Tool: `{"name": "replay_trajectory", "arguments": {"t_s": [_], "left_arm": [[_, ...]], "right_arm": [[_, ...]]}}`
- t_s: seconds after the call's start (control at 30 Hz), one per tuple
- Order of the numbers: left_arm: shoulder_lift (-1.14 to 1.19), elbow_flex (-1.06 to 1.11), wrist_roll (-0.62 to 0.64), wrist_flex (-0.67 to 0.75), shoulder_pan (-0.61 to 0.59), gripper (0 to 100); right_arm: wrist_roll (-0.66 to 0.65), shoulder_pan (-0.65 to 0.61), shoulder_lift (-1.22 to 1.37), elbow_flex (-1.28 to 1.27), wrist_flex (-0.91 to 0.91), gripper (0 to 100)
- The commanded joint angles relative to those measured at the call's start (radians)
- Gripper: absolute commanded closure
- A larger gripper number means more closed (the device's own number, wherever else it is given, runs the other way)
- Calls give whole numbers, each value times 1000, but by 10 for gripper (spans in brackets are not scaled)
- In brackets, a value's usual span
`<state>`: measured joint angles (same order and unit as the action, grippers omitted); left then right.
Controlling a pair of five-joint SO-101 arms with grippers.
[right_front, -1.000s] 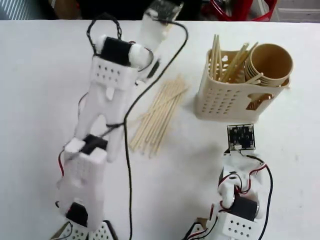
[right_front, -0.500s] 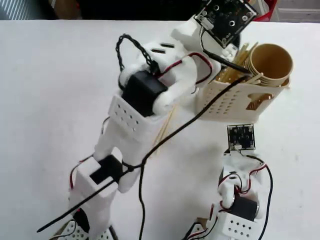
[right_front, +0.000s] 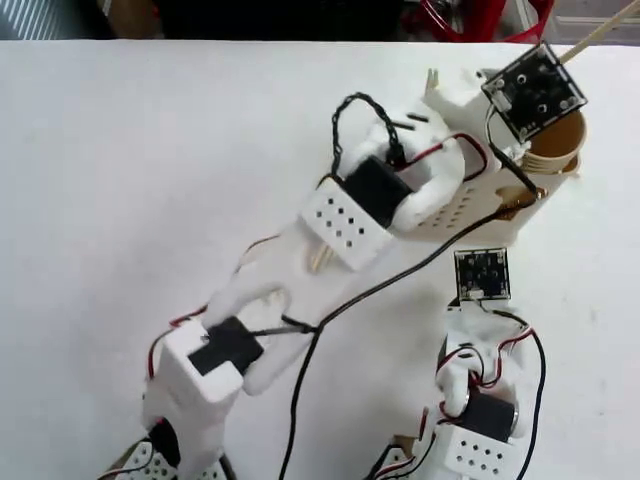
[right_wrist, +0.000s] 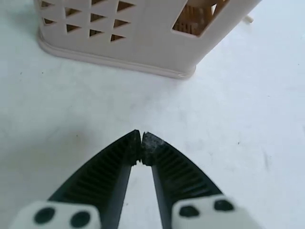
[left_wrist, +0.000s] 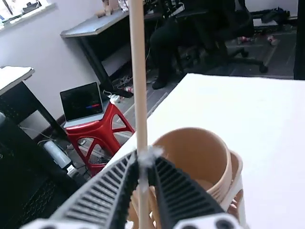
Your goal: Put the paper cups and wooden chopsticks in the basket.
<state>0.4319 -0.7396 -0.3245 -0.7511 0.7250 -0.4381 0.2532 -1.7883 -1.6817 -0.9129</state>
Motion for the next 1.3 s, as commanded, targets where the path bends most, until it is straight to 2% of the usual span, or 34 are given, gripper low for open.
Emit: {"name": "replay_trajectory", "arguments": {"t_s": [0.0, 0.2, 0.27, 0.43, 0.77, 0.97, 1.13, 1.27], "left_arm": [[-51, 109, -8, 126, -45, 976], [-51, 189, 5, 166, -90, 976], [-51, 193, 49, 164, -104, 963], [-53, 193, 196, 124, -150, 901], [-77, 181, 259, 48, -200, 902], [-255, 176, 258, -107, -206, 902], [-444, 181, 258, -385, -326, 902], [-492, 183, 221, -614, -421, 902]], "right_arm": [[-9, -1, -13, -8, 2, 981], [-9, -1, -13, -8, 2, 981], [-9, -1, -13, -8, 2, 981], [-9, -1, -13, -8, 2, 981], [-9, -1, -13, -8, 2, 981], [-9, -2, -13, -8, 2, 981], [-9, -2, -13, -8, 1, 981], [-9, -2, -13, -8, 1, 981]]}}
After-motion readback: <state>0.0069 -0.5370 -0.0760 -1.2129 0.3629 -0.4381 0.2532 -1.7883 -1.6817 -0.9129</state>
